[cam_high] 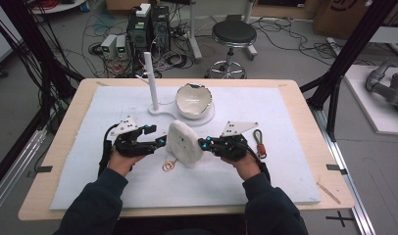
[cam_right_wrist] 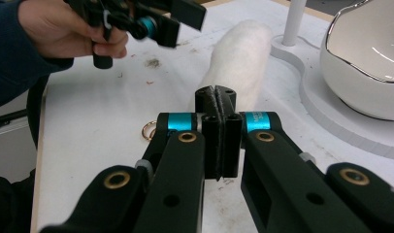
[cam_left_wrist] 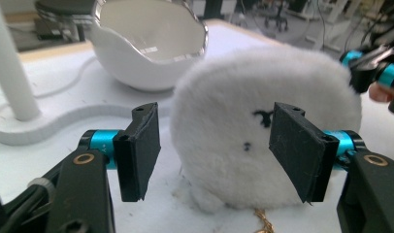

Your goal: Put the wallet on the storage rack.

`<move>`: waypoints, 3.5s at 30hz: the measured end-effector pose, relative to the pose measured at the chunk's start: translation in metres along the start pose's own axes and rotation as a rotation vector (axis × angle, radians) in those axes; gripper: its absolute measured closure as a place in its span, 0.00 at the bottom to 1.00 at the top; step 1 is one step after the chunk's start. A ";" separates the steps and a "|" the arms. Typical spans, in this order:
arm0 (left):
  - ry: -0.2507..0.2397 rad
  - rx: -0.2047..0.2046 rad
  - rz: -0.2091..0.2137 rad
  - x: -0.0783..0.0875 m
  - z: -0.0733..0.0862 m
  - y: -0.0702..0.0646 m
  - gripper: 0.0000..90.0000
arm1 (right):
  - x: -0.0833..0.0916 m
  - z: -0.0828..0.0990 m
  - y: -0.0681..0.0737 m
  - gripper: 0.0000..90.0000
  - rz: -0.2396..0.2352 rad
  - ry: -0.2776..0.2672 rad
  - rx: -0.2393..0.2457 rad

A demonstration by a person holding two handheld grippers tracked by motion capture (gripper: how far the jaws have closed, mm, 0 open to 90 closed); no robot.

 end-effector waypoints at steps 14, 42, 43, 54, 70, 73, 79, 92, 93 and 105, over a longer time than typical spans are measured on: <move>-0.005 0.026 0.068 -0.024 -0.012 0.010 0.35 | -0.004 -0.003 0.002 1.00 -0.022 0.008 0.043; 0.096 -0.043 0.101 -0.049 -0.031 -0.011 0.94 | -0.013 0.004 -0.002 0.93 -0.011 0.064 0.027; 0.108 -0.045 0.087 -0.051 -0.029 -0.011 0.95 | -0.013 0.005 -0.004 0.79 -0.008 0.064 0.013; 0.122 -0.041 0.075 -0.049 -0.028 -0.009 0.94 | -0.011 0.010 -0.027 0.41 0.136 0.059 -0.072; 0.037 0.003 -0.055 -0.004 -0.027 0.019 0.56 | -0.014 0.007 -0.020 0.85 0.137 0.021 -0.091; 0.026 0.014 -0.098 0.014 -0.019 0.029 0.51 | -0.002 -0.001 -0.024 0.85 0.173 -0.022 -0.078; -0.015 0.063 -0.158 0.049 0.002 0.049 0.45 | 0.023 -0.025 -0.042 0.85 0.244 -0.077 -0.057; -0.033 0.103 -0.209 0.066 0.017 0.072 0.45 | 0.032 -0.095 -0.082 0.86 0.313 -0.014 0.053; -0.031 0.104 -0.211 0.065 0.018 0.073 0.45 | 0.031 -0.101 -0.086 0.86 0.325 -0.002 0.072; -0.038 0.128 -0.200 0.065 0.020 0.076 0.47 | 0.025 -0.143 -0.122 0.86 0.391 0.126 0.184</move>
Point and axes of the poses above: each handheld gripper's, and its own axes: x roughly backward along the jaws, z roughly out of its underside, y roughly to its left, the point moved 10 cm from there along -x, roughly forward along the jaws, and after that the axes turned 9 degrees about y, right-handed, at the moved point
